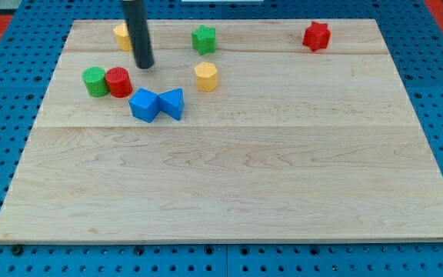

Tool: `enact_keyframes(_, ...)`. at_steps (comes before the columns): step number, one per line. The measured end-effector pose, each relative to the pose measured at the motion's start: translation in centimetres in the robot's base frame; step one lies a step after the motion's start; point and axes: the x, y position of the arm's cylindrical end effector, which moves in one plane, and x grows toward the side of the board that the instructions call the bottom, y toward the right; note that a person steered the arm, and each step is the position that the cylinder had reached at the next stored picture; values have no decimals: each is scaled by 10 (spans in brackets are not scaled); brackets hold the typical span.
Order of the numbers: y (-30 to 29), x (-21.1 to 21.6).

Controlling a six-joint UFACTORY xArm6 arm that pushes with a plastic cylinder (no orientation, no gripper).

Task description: Separate the blue cube and the blue triangle

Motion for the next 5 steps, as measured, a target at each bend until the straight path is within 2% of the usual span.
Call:
enact_keyframes(1, -20, 9)
enact_keyframes(2, 24, 35)
enact_keyframes(3, 28, 30)
enact_keyframes(4, -15, 0)
enact_keyframes(5, -87, -3)
